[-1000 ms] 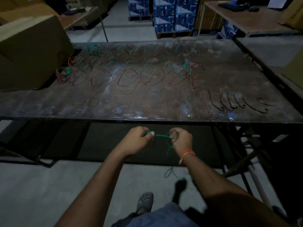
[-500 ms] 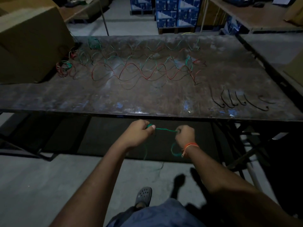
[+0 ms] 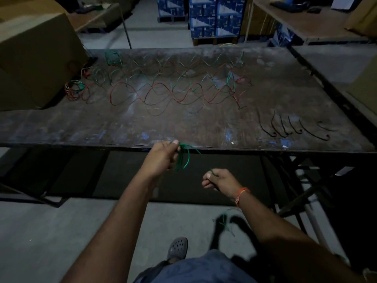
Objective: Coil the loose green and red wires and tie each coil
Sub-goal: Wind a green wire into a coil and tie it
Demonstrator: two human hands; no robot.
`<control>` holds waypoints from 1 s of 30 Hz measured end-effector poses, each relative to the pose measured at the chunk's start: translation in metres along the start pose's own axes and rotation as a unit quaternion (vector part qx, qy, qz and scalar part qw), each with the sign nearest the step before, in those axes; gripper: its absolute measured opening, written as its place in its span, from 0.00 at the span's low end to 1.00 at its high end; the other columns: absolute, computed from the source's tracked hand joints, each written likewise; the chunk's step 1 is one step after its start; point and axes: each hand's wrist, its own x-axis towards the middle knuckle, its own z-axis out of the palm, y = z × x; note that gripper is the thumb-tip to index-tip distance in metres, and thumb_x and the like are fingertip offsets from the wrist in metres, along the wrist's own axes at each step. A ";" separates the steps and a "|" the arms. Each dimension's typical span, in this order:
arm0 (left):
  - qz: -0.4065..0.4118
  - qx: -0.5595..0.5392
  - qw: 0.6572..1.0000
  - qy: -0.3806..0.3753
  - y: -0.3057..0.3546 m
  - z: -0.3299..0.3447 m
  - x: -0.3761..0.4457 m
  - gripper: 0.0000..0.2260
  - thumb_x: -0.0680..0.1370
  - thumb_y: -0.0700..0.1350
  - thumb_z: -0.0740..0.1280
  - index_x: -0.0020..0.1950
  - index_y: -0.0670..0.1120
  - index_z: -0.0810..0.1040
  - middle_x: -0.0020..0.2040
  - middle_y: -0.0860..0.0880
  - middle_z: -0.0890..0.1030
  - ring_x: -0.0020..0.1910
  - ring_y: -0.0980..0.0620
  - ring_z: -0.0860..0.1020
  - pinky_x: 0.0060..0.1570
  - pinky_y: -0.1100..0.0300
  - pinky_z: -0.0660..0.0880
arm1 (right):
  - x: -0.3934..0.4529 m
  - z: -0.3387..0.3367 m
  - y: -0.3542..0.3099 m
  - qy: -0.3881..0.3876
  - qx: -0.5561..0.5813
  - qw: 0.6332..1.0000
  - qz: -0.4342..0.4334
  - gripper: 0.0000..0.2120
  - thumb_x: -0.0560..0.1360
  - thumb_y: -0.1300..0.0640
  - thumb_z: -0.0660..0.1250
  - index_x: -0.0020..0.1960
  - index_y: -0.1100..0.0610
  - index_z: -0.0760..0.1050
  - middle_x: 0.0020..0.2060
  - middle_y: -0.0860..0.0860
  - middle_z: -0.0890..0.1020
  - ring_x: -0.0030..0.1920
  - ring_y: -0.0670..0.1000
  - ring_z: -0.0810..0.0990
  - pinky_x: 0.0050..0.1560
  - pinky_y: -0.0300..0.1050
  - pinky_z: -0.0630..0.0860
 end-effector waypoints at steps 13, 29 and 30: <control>-0.059 -0.536 0.835 -0.115 -0.022 -0.040 0.015 0.09 0.81 0.43 0.62 0.42 0.44 0.74 0.26 0.53 0.67 0.24 0.59 0.56 0.21 0.62 0.63 | -0.011 -0.015 -0.001 0.131 0.002 0.983 -0.128 0.07 0.81 0.60 0.67 0.45 0.52 0.78 0.28 0.46 0.76 0.31 0.43 0.75 0.35 0.39 0.73; 0.098 -0.011 0.992 0.072 -0.025 -0.001 0.012 0.17 0.87 0.46 0.52 0.44 0.40 0.71 0.31 0.46 0.80 0.28 0.52 0.75 0.32 0.62 0.74 | -0.046 -0.002 -0.101 -0.014 -0.156 0.934 -0.321 0.04 0.75 0.58 0.68 0.46 0.54 0.82 0.39 0.46 0.83 0.39 0.46 0.81 0.43 0.47 0.78; 0.111 0.017 0.992 0.065 -0.026 0.001 0.010 0.18 0.87 0.45 0.53 0.45 0.36 0.71 0.31 0.45 0.81 0.28 0.51 0.77 0.32 0.61 0.75 | -0.046 -0.002 -0.105 -0.016 -0.141 0.936 -0.321 0.05 0.74 0.60 0.68 0.46 0.55 0.82 0.39 0.47 0.84 0.39 0.48 0.82 0.43 0.47 0.78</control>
